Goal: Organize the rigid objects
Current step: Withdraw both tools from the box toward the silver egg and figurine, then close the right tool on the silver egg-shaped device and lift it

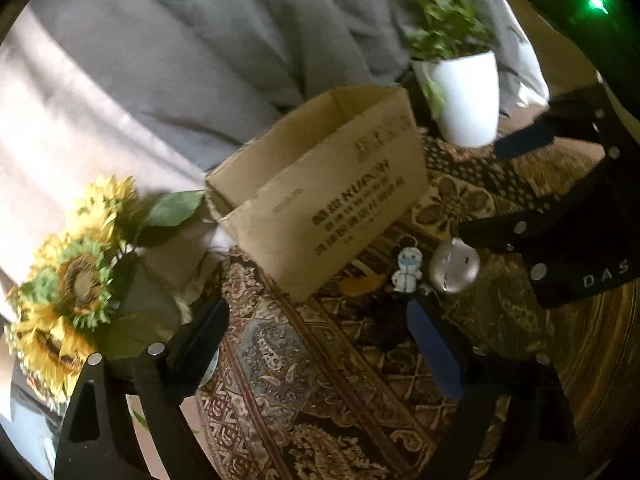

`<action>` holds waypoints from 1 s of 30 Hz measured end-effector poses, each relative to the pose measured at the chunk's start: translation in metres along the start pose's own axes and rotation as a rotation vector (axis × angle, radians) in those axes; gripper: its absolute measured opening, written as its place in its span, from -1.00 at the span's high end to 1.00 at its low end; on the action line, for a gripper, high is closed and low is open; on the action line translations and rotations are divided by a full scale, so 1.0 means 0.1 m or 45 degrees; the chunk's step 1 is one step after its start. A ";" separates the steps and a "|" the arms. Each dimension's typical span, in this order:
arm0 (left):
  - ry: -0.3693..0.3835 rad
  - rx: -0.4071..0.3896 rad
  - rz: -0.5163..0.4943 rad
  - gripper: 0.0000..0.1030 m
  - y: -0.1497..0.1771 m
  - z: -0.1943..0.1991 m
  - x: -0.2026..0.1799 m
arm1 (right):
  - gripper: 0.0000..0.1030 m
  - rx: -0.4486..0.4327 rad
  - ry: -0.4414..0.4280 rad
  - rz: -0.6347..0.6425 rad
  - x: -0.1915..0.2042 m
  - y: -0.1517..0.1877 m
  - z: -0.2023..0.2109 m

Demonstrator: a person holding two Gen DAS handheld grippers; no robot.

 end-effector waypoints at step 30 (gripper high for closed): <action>0.350 0.167 -0.129 0.04 0.31 -0.76 -0.49 | -0.59 0.219 -0.018 0.080 -0.02 0.45 -0.77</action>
Point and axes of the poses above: each gripper's, at about its wrist camera, not at the fingertips, and z roughly against the way its jaws point, x to its left, y to its underside, the point moved 8 cm from there along -z, roughly the way its jaws point, and after that the axes turned 7 degrees about -z, right-handed, at the moved point
